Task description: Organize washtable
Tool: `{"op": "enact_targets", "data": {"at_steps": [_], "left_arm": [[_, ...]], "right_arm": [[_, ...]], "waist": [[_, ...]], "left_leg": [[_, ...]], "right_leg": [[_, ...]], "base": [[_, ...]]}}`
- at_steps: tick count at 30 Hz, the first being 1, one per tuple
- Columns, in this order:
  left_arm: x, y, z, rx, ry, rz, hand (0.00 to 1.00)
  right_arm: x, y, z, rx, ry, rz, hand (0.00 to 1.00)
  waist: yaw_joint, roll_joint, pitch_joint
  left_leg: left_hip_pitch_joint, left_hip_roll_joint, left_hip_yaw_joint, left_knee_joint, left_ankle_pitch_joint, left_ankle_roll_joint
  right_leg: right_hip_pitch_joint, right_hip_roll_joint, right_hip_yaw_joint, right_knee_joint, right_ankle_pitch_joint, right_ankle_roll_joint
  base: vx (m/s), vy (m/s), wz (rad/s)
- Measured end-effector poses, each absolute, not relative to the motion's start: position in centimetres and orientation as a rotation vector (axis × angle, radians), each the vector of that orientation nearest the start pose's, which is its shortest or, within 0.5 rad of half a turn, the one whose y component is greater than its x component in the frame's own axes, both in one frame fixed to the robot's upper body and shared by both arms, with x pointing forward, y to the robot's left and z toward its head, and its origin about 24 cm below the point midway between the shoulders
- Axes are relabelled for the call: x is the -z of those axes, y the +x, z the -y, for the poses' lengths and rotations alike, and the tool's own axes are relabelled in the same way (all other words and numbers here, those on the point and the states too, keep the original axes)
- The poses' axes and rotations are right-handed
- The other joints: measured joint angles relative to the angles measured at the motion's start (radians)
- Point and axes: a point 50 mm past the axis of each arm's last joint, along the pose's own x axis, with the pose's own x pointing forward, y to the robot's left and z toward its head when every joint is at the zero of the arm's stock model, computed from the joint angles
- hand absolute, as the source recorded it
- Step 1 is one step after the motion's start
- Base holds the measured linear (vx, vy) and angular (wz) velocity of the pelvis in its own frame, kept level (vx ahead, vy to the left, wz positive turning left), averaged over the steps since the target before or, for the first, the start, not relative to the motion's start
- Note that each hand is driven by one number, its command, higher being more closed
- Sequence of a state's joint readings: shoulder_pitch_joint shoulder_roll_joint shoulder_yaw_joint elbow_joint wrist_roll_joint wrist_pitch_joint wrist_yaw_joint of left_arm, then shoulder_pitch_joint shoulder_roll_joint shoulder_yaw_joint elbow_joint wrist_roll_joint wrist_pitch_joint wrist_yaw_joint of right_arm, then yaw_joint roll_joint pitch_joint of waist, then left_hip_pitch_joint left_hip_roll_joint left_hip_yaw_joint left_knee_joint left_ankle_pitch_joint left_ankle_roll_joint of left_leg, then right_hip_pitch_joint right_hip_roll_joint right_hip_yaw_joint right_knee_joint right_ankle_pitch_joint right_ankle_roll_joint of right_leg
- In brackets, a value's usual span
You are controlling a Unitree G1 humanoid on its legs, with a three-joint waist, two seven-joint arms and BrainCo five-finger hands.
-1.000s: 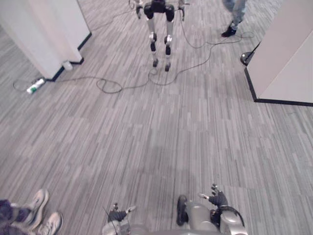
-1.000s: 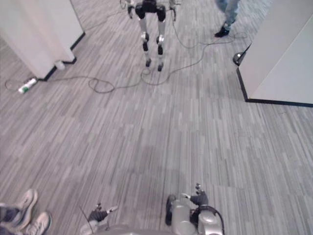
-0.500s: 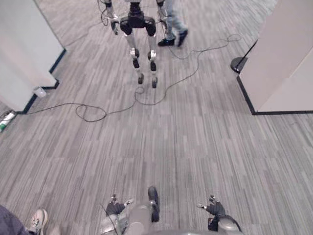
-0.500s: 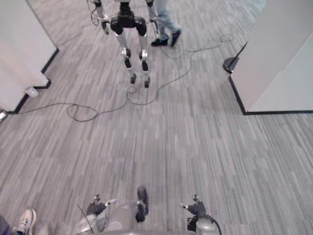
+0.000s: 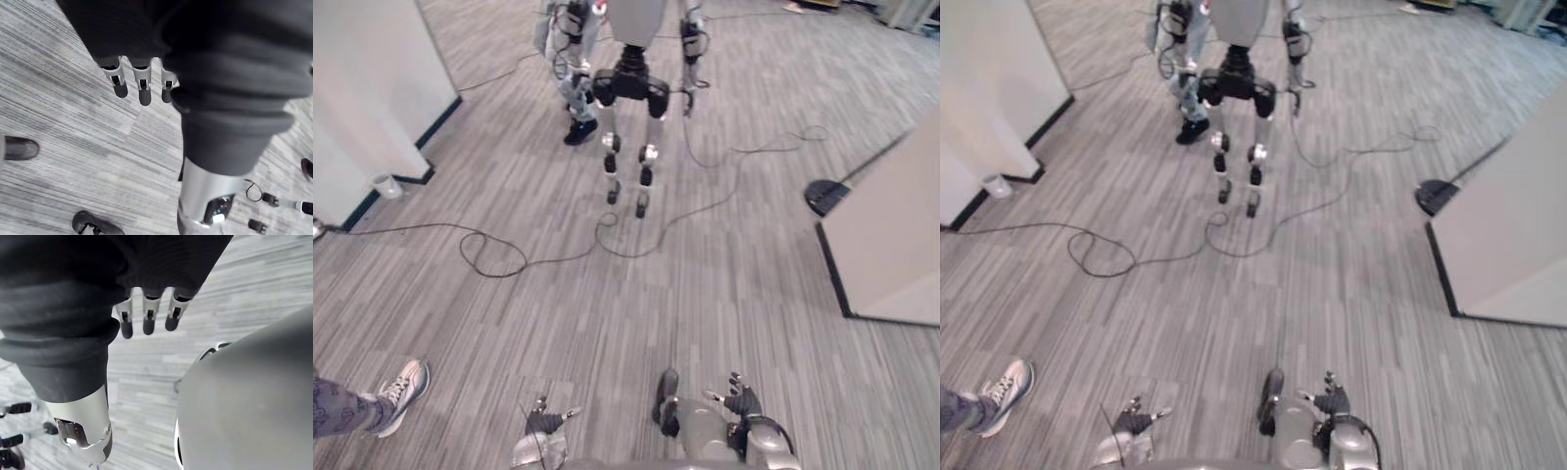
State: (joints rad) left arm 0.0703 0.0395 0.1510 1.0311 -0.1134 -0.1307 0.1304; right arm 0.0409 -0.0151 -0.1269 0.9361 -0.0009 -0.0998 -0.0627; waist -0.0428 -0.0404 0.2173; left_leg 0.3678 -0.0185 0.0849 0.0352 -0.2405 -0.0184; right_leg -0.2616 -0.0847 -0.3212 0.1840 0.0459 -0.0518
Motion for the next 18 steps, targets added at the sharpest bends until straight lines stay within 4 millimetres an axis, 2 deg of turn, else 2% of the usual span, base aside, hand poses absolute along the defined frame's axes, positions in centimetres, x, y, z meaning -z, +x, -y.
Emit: {"op": "enact_targets", "data": {"at_steps": [1,2,3,4,5,7,8,9,10,11,12,13,14,15,16,17,18], "left_arm": [[15.5,10.8,-18.8,-0.356,-0.082,-0.97,0.0],[15.6,10.7,-18.5,-0.36,-0.096,-0.967,0.0],[15.5,10.9,-18.4,-0.371,-0.121,-0.957,0.0],[15.5,10.9,-18.3,-0.39,-0.147,-0.957,0.0],[15.5,10.6,-18.4,-0.422,-0.17,-0.952,0.0],[15.4,10.1,-19.1,-0.458,-0.18,-0.941,0.0],[15.1,10.5,-19.4,-0.46,-0.171,-0.916,0.0],[14.9,10.8,-19.7,-0.459,-0.162,-0.897,0.0],[14.8,11.0,-19.8,-0.46,-0.161,-0.885,0.0],[14.7,11.2,-19.7,-0.457,-0.164,-0.877,0.0],[14.6,11.3,-19.7,-0.457,-0.164,-0.873,0.0],[14.6,11.3,-19.7,-0.459,-0.165,-0.872,0.0],[14.7,11.2,-19.6,-0.457,-0.167,-0.872,0.0],[14.6,11.5,-19.3,-0.448,-0.17,-0.868,0.0],[14.6,11.5,-19.2,-0.442,-0.17,-0.867,0.0],[14.6,11.5,-19.2,-0.438,-0.164,-0.867,0.0],[14.7,11.4,-19.3,-0.435,-0.161,-0.87,0.0]], "right_arm": [[14.1,13.9,18.2,0.214,0.017,-0.868,0.0],[14.1,13.8,18.3,0.218,0.017,-0.868,0.0],[14.0,13.8,18.6,0.226,0.015,-0.862,0.0],[13.8,13.7,18.8,0.232,0.011,-0.852,0.0],[13.7,13.7,19.0,0.232,0.003,-0.853,0.0],[13.7,13.8,18.5,0.222,0.014,-0.855,0.0],[13.8,13.7,17.9,0.211,0.03,-0.861,0.0],[13.9,13.7,17.1,0.196,0.046,-0.864,0.0],[13.9,13.8,16.9,0.19,0.05,-0.863,0.0],[13.8,14.2,16.6,0.183,0.057,-0.853,0.0],[13.8,14.2,16.5,0.183,0.059,-0.857,0.0],[13.9,14.1,16.5,0.183,0.06,-0.863,0.0],[14.2,13.7,16.5,0.184,0.058,-0.882,0.0],[14.4,13.3,17.0,0.189,0.041,-0.9,0.0],[14.5,13.1,17.2,0.192,0.036,-0.912,0.0],[14.8,12.6,17.3,0.193,0.033,-0.936,0.0],[14.8,12.6,17.3,0.193,0.032,-0.938,0.0]], "waist": [[0.003,0.009,-0.017],[0.004,0.026,-0.024],[-0.002,0.046,-0.03],[-0.005,0.062,-0.028],[0.009,0.076,-0.022],[0.02,0.079,-0.018],[0.036,0.055,-0.013],[0.061,0.035,-0.013],[0.062,0.028,-0.017],[0.064,0.031,-0.016],[0.065,0.038,-0.014],[0.066,0.039,-0.013],[0.074,0.043,-0.015],[0.089,0.057,-0.018],[0.09,0.061,-0.018],[0.089,0.047,-0.024],[0.091,0.045,-0.033]], "left_leg": [[0.021,0.022,-0.011,0.024,-0.008,-0.008],[-0.003,0.045,-0.011,0.11,-0.012,-0.015],[-0.091,0.076,-0.002,0.314,-0.008,-0.036],[-0.186,0.113,0.011,0.531,0.03,-0.094],[-0.308,0.191,0.031,0.81,0.112,-0.168],[-0.397,0.27,0.074,1.037,0.093,-0.139],[-0.454,0.301,0.116,1.081,0.074,-0.107],[-0.514,0.307,0.162,1.038,0.059,-0.084],[-0.546,0.306,0.18,0.99,0.052,-0.071],[-0.597,0.287,0.2,0.846,0.042,-0.054],[-0.621,0.251,0.2,0.629,0.046,-0.06],[-0.622,0.231,0.189,0.505,0.056,-0.068],[-0.621,0.193,0.158,0.288,0.085,-0.109],[-0.641,0.186,0.133,0.188,0.097,-0.129],[-0.645,0.185,0.126,0.173,0.115,-0.11],[-0.629,0.159,0.103,0.185,0.218,-0.048],[-0.622,0.143,0.102,0.185,0.252,-0.02]], "right_leg": [[-0.011,0.009,0.02,0.082,0.031,-0.017],[-0.007,0.015,0.006,0.113,-0.004,-0.029],[0.025,0.027,-0.021,0.109,-0.041,-0.025],[0.06,0.048,-0.029,0.096,-0.067,-0.029],[0.126,0.092,-0.021,0.068,-0.091,-0.05],[0.222,0.139,0.005,0.039,-0.128,-0.064],[0.294,0.15,0.032,0.01,-0.148,-0.066],[0.346,0.151,0.071,-0.029,-0.16,-0.066],[0.37,0.152,0.087,-0.049,-0.162,-0.059],[0.414,0.151,0.119,-0.084,-0.164,-0.053],[0.448,0.147,0.15,-0.114,-0.172,-0.04],[0.465,0.142,0.166,-0.127,-0.177,-0.031],[0.5,0.137,0.198,-0.16,-0.187,-0.015],[0.532,0.144,0.234,-0.189,-0.198,0.003],[0.552,0.142,0.248,-0.199,-0.208,0.017],[0.585,0.118,0.275,-0.202,-0.234,0.057],[0.591,0.102,0.287,-0.188,-0.248,0.076]], "base": [[0.68,-0.156,0.49],[0.79,-0.231,0.5],[0.62,-0.232,0.42],[0.62,-0.23,0.2],[0.61,-0.194,-0.07],[0.6,-0.167,-0.49],[0.51,-0.15,-0.82],[0.48,-0.141,-0.82],[0.56,-0.085,-0.84],[0.48,-0.008,-0.79],[0.58,0.067,-0.75],[0.38,0.108,-0.79],[0.47,0.185,-0.88],[0.37,0.189,-0.89],[0.6,0.375,-0.89],[0.52,0.349,-0.61],[0.65,0.438,-0.71]]}}
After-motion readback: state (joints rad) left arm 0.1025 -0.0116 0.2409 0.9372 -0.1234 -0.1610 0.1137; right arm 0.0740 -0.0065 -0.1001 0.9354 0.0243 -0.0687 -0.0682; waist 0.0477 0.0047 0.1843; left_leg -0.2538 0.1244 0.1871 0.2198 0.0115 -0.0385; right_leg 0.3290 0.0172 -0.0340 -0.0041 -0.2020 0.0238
